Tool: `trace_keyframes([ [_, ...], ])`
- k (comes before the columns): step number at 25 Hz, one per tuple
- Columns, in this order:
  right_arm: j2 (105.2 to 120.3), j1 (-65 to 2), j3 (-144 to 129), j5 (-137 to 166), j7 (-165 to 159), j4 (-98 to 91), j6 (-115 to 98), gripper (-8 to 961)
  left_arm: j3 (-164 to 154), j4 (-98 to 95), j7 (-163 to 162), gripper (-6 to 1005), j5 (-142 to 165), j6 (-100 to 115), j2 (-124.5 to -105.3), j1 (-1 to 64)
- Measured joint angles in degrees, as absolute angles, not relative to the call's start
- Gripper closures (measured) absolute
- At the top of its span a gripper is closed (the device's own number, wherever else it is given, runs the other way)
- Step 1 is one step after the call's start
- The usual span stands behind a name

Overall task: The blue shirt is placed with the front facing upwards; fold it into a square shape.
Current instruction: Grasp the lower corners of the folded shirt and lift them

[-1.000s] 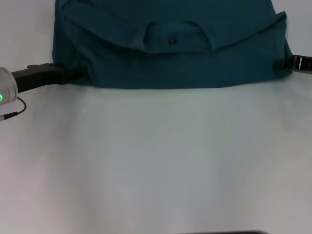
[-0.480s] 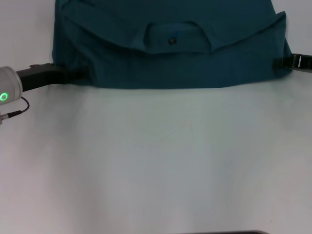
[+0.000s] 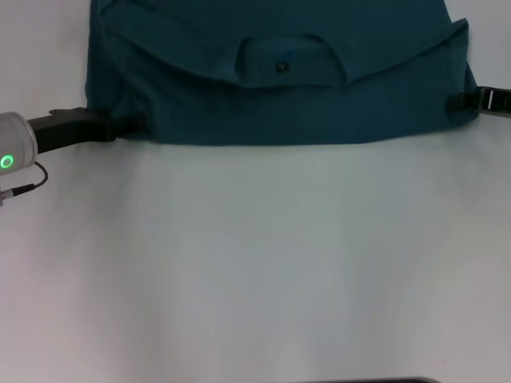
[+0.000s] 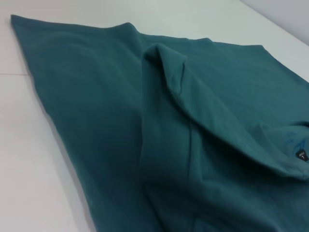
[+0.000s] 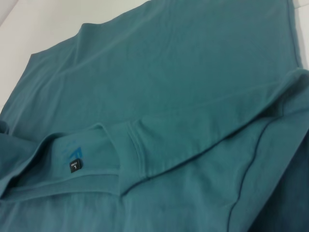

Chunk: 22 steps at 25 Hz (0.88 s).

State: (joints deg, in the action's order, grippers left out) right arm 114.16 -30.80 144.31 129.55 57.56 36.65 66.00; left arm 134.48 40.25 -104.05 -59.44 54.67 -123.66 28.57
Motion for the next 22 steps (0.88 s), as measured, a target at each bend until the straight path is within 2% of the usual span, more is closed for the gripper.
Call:
trace_keyframes([
  [16, 114.15, -30.86, 144.31, 129.55, 57.57, 36.72, 66.16, 877, 133.74, 40.26, -105.17, 229, -57.56, 54.53, -123.59, 28.66],
  [22, 114.15, -30.85, 144.31, 129.55, 57.59, 36.80, 66.19, 874, 133.75, 40.98, -106.21, 422, -56.36, 55.09, -123.64, 28.68],
])
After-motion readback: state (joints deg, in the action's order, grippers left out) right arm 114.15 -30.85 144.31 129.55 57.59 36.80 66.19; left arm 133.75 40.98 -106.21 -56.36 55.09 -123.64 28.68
